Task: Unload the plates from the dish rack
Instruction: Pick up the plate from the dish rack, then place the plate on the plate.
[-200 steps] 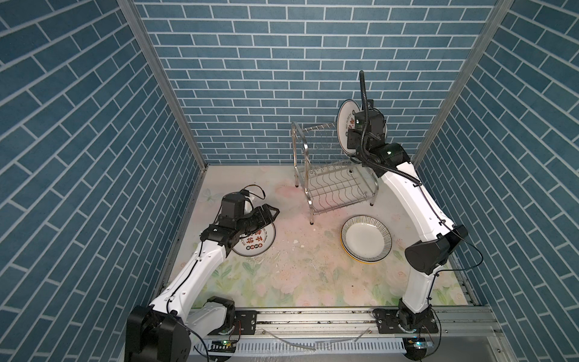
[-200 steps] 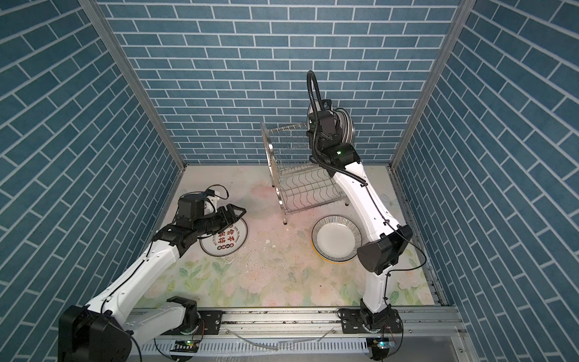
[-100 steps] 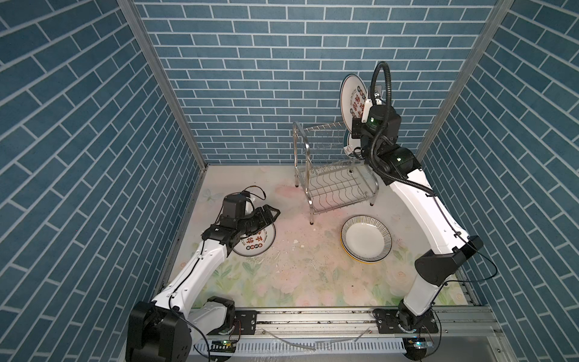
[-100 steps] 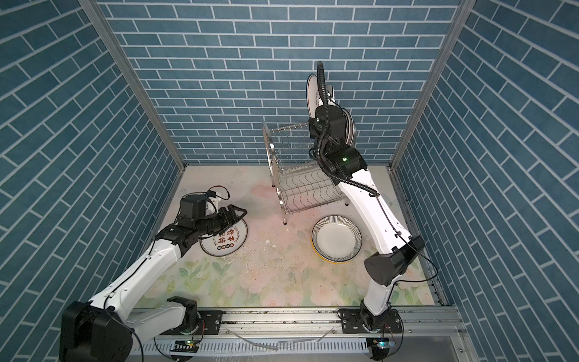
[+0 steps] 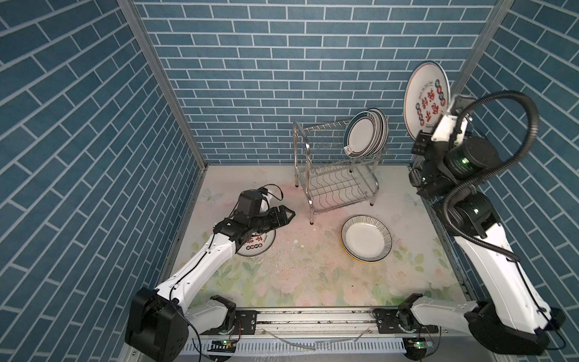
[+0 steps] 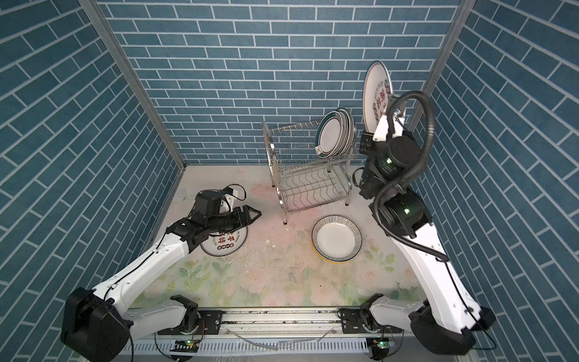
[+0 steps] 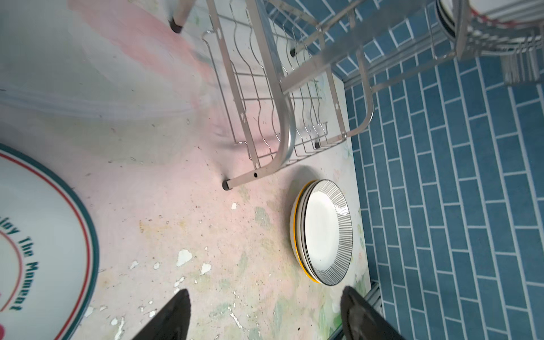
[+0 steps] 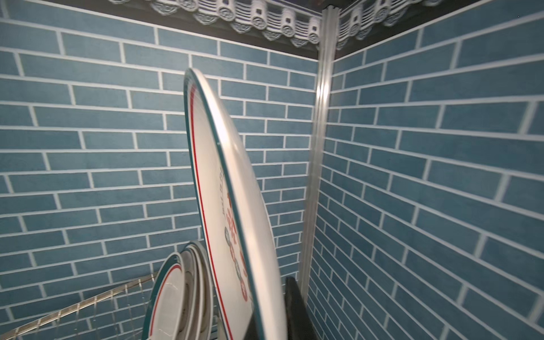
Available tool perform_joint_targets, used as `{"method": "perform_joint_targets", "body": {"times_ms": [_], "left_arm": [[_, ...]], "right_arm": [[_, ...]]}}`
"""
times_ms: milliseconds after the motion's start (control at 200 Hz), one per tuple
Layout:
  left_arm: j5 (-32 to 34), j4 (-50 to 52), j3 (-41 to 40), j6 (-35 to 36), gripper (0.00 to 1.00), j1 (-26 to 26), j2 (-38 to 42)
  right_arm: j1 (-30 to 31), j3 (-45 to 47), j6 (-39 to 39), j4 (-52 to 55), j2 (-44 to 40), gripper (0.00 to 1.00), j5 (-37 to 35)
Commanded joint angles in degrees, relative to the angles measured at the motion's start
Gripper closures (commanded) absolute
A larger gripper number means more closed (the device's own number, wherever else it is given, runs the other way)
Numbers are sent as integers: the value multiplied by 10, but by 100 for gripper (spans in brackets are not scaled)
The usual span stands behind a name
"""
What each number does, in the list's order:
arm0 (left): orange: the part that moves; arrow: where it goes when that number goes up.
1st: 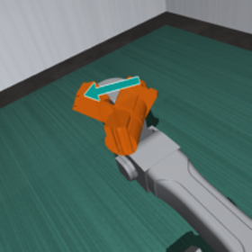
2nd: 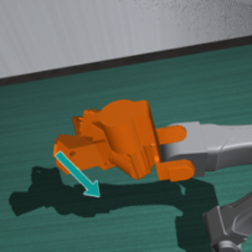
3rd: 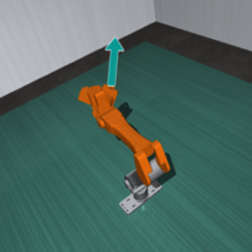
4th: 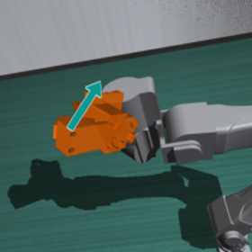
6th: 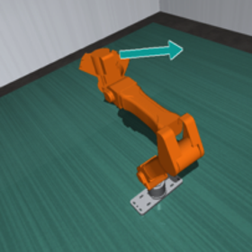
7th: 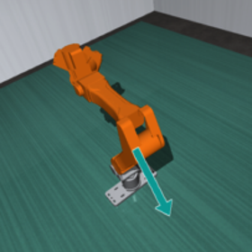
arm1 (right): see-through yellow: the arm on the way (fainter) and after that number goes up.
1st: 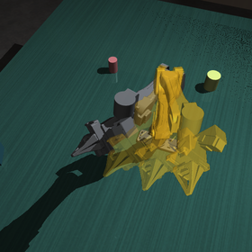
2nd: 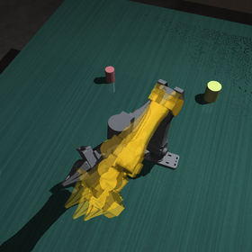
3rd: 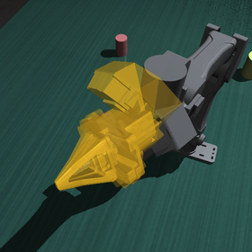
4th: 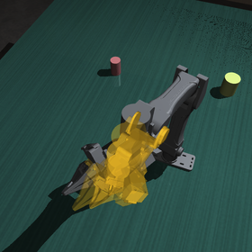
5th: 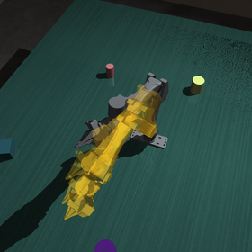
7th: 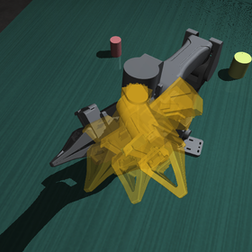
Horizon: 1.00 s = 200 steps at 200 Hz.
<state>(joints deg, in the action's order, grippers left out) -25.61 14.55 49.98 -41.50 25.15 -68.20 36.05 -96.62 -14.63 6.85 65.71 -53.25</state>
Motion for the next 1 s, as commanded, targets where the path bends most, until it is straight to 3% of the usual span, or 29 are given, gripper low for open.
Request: {"method": "perform_joint_targets", "body": {"times_ms": [0, 205, 380, 485, 730, 995], "left_arm": [[16, -17, -5, 9, 20, 29, -10], [27, -78, -58, -6, 20, 74, -8], [27, -130, -98, -28, 19, 99, -38], [37, -146, -131, -39, 20, 117, -56], [51, -200, -194, -73, 20, 134, -53], [73, -196, -231, -88, 21, 137, 2]], "right_arm": [[-1, 93, 42, 8, -79, 100, -67], [-1, 259, 257, 238, -248, 100, -96], [-1, 326, 456, 472, -313, 100, -22], [-1, 363, 527, 540, -335, 100, 60], [-1, 461, 577, 460, -356, 100, 311], [-1, 558, 648, 266, -311, 100, 486]]}}
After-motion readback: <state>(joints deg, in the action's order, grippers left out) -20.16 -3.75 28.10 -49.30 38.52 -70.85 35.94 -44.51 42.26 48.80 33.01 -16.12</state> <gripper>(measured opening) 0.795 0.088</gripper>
